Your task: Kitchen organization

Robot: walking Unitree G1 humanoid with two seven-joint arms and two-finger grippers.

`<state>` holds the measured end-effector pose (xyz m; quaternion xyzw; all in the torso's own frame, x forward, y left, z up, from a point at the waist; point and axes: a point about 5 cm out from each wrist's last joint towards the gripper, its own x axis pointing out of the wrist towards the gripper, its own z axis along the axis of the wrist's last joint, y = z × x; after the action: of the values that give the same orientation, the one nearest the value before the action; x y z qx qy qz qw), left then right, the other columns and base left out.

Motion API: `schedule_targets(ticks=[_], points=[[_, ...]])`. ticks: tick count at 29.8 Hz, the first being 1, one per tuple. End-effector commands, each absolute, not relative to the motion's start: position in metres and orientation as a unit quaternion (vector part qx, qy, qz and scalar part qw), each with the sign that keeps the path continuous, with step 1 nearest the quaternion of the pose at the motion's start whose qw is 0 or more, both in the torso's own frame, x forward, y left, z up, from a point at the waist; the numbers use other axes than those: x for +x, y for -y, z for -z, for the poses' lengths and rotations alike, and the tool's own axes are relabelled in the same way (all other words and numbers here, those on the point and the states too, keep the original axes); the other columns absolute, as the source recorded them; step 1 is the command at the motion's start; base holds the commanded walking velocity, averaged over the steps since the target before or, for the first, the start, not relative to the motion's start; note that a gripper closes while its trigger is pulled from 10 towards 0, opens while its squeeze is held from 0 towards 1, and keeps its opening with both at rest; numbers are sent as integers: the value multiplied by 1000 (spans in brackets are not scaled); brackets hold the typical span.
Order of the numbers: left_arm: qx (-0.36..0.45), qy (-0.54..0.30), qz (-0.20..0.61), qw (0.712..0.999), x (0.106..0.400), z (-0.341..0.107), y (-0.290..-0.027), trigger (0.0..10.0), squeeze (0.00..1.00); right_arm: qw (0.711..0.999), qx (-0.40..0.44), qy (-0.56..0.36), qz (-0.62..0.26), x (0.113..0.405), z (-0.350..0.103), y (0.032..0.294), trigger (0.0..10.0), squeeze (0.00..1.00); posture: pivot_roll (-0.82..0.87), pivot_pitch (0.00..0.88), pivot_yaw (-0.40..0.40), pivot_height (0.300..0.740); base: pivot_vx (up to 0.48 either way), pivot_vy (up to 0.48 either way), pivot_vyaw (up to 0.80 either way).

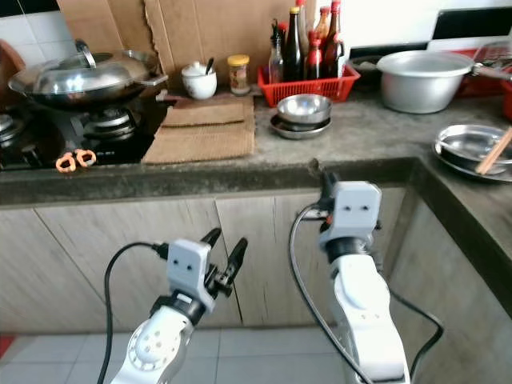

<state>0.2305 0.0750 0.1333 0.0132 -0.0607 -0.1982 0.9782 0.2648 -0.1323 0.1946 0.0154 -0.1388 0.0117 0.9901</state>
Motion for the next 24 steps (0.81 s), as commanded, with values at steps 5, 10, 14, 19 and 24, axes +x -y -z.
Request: schedule_targets(ticks=[5, 10, 14, 19, 24], points=[[21, 62, 192, 979, 232, -134, -80, 10000, 0, 989, 11, 142, -35, 260, -197, 124, 0, 0, 30, 21, 12, 740, -305, 0, 0], [21, 62, 190, 980, 232, -134, -80, 10000, 0, 989, 4, 139, -41, 258, -194, 122, 0, 0, 31, 21, 15, 740, -287, 0, 0], [21, 61, 190, 980, 231, -134, -81, 10000, 0, 989, 5, 142, -37, 257, -195, 122, 0, 0, 30, 20, 16, 740, -272, 0, 0], [22, 61, 190, 980, 231, -133, -81, 10000, 0, 990, 4, 136, -36, 257, -193, 123, 0, 0, 31, 19, 18, 740, -268, 0, 0], [21, 61, 189, 980, 231, -134, -81, 10000, 0, 991, 3, 126, -36, 256, -188, 123, 0, 0, 29, 19, 14, 740, 0, 0, 0]])
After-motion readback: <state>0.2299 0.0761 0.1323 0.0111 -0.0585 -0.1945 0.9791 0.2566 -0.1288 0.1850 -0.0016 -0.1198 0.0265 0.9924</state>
